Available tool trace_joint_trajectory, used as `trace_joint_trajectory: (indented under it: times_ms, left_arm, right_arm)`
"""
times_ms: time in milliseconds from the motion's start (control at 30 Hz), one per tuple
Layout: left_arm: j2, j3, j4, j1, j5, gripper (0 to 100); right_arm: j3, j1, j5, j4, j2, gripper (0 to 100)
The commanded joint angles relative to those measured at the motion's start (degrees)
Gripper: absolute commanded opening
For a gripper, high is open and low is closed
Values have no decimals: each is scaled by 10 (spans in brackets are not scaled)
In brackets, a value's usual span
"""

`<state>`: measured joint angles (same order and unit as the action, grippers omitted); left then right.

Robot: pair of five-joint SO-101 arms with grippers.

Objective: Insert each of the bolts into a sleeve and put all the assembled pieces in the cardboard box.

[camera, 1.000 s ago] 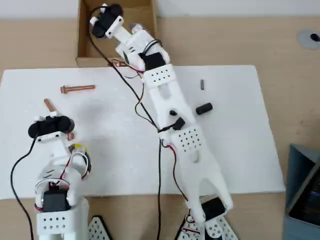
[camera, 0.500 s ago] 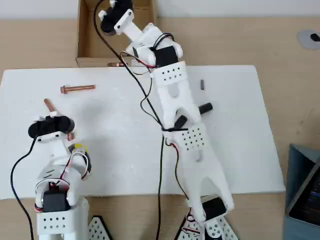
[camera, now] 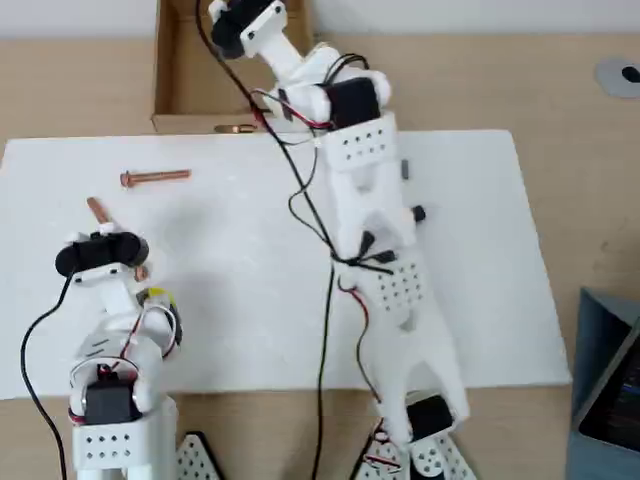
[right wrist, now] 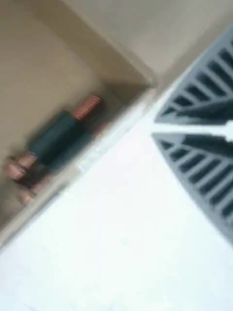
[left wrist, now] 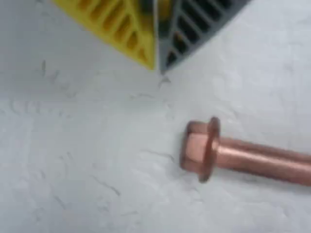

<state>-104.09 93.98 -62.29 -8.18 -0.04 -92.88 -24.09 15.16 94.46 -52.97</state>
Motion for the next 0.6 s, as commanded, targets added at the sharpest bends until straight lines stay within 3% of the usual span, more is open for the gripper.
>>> trace_joint_trajectory:
  times_ms: [0, 300, 567]
  left_arm:
    - [-4, -3, -2, -1, -3, 2]
    - [-4, -3, -2, -1, -3, 2]
    - [-4, -3, -2, -1, -3, 2]
  right_arm:
    - [-27, 8, -26, 59, 80, 9]
    - [4, 8, -53, 80, 177, 9]
    - [218, 22, -84, 81, 346, 9]
